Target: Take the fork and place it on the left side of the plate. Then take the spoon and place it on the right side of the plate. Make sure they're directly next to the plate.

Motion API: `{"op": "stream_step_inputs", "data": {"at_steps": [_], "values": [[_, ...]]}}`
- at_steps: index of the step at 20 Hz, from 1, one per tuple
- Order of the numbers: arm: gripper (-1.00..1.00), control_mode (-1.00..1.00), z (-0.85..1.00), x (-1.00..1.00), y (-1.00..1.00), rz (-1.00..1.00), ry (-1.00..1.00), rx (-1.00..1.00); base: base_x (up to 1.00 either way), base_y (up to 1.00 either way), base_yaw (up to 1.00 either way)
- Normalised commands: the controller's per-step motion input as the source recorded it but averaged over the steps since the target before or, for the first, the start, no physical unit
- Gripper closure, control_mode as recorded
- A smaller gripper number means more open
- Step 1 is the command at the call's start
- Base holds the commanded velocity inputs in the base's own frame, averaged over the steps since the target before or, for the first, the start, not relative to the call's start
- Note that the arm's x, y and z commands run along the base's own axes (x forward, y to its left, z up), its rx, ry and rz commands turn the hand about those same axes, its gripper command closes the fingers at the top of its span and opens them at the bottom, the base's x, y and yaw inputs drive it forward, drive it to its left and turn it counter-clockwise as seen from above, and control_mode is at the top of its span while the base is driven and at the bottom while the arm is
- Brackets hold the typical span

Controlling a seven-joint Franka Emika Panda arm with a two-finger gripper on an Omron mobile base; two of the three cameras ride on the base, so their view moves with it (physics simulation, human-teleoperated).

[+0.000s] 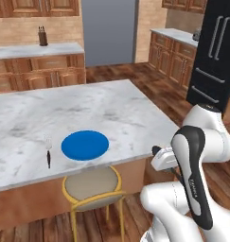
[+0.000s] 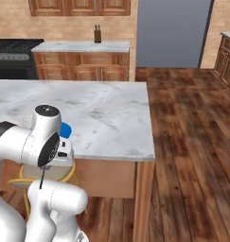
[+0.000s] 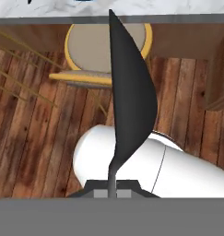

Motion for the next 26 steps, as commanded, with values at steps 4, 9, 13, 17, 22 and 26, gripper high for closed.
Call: {"op": "stream_step_inputs", "data": {"at_steps": [4,9,13,17,22,26], "values": [[1.00,1.00,0.00,0.00,0.00,0.00,0.00,0.00,0.68,0.90,-0.39],[1.00,-1.00,0.00,0.59,0.02,-0.13,0.02,0.00,0.39,0.21,-0.13],[1.00,-1.00,0.00,0.99,0.01,-0.10,0.03,0.03,0.00,0.00,0.00],[1.00,-1.00,-0.07,0.97,-0.03,0.00,0.04,0.06,0.00,0.00,0.00],[1.00,-1.00,-0.24,0.94,-0.02,0.04,0.02,0.03,0.00,0.00,0.00],[1.00,-1.00,-0.38,0.89,0.03,0.03,0.05,0.00,0.00,0.00,0.00]]}}
